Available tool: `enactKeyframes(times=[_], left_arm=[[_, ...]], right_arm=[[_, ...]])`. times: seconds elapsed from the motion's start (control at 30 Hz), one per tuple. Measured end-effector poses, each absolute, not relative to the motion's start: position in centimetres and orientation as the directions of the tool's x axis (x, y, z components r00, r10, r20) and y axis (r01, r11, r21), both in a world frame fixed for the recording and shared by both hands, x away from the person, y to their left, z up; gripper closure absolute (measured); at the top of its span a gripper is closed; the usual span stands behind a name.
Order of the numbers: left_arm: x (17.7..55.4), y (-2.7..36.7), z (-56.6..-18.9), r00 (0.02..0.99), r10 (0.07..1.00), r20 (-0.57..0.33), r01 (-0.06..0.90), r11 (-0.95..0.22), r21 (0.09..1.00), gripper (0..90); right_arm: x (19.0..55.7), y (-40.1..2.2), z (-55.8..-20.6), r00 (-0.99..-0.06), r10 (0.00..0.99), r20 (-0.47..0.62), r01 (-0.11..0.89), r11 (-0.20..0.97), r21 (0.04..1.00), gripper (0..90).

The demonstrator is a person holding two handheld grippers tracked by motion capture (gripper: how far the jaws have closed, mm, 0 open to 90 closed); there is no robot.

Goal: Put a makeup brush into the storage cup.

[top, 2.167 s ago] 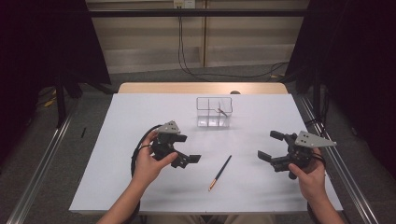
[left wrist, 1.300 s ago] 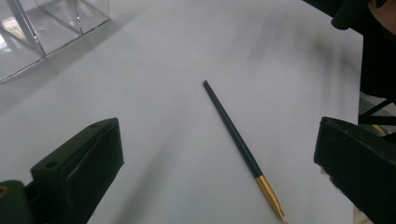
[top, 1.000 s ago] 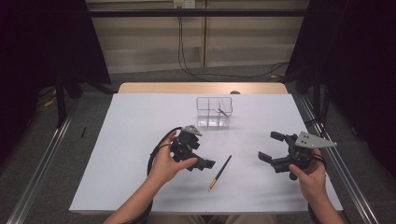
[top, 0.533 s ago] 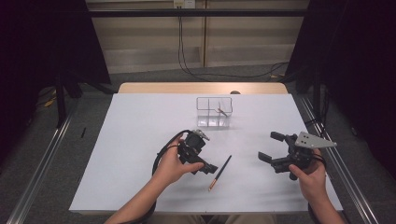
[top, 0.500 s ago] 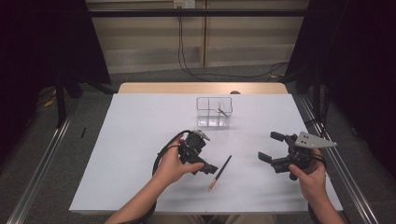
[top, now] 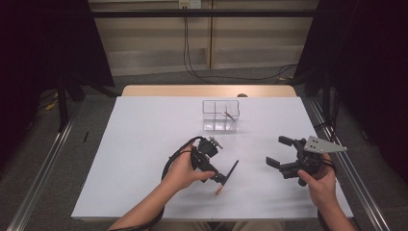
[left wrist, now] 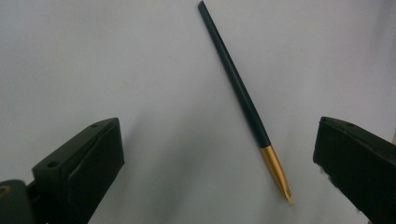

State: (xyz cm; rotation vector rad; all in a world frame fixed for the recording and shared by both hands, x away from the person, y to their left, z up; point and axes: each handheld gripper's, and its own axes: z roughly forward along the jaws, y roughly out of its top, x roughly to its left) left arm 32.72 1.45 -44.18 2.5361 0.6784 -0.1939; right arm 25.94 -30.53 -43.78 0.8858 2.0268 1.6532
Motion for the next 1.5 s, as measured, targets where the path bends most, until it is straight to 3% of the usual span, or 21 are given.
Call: enactKeyframes(times=[1.23,1.5], left_arm=[[31.8,-1.6,-44.9,0.885,0.439,-0.155,0.465,-0.846,0.263,4.5],[31.7,-2.1,-44.8,0.893,0.432,-0.128,0.450,-0.863,0.231,10.3]], right_arm=[[25.9,-30.6,-43.7,-0.727,0.680,0.099,0.234,0.109,0.966,2.9],[25.9,-30.6,-43.7,-0.725,0.682,0.099,0.231,0.105,0.967,3.0]])
